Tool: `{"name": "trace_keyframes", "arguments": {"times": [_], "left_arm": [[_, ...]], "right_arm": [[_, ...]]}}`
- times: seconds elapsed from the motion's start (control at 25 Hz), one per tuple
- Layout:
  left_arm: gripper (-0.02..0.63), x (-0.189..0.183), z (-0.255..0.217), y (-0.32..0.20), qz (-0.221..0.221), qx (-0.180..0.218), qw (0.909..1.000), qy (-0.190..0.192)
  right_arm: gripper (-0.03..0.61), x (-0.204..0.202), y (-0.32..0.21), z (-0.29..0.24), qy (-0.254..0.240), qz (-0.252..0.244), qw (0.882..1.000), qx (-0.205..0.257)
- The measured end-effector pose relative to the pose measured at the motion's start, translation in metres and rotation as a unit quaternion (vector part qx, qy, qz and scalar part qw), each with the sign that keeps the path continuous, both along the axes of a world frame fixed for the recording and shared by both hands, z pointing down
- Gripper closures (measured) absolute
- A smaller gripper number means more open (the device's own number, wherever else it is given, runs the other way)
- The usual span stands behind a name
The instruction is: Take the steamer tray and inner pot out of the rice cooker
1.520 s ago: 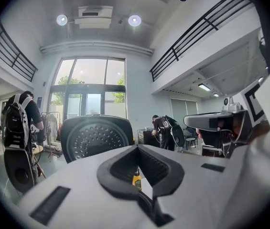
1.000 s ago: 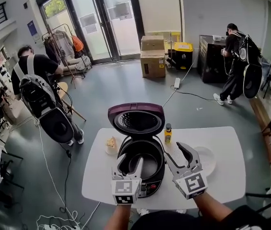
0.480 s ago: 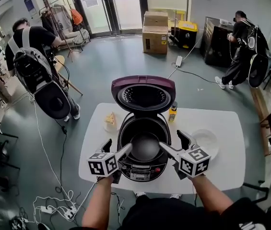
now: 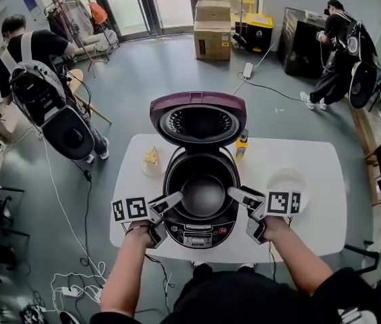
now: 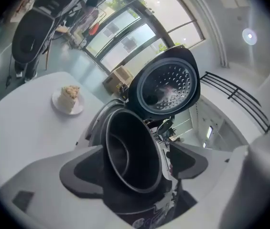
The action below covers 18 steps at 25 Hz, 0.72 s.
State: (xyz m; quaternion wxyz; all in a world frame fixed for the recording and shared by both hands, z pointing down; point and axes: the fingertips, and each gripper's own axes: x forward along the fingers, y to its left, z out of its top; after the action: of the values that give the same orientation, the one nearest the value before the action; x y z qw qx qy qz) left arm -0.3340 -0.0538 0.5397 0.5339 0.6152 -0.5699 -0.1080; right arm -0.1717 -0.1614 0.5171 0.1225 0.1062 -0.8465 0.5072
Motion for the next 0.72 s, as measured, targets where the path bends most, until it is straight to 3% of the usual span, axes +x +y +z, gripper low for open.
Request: {"name": "trace_keyframes", "arguments": {"times": [0.2, 0.32, 0.48, 0.72], "left_arm": [[0.195, 0.003, 0.003, 0.002, 0.003, -0.01, 0.9997, 0.023], [0.207, 0.003, 0.003, 0.001, 0.014, -0.018, 0.9993, 0.031], [0.213, 0.006, 0.007, 0.0, 0.039, -0.039, 0.9982, 0.024], [0.284, 0.002, 0.012, 0.005, 0.05, -0.056, 0.997, 0.019]], "right_arm": [[0.198, 0.001, 0.006, 0.009, -0.021, 0.002, 0.996, -0.092], [0.199, -0.003, 0.009, 0.013, -0.023, 0.002, 0.992, -0.124], [0.202, -0.005, 0.006, 0.018, -0.011, 0.009, 0.992, -0.125], [0.232, -0.009, 0.005, 0.027, 0.004, 0.017, 0.991, -0.13]]}}
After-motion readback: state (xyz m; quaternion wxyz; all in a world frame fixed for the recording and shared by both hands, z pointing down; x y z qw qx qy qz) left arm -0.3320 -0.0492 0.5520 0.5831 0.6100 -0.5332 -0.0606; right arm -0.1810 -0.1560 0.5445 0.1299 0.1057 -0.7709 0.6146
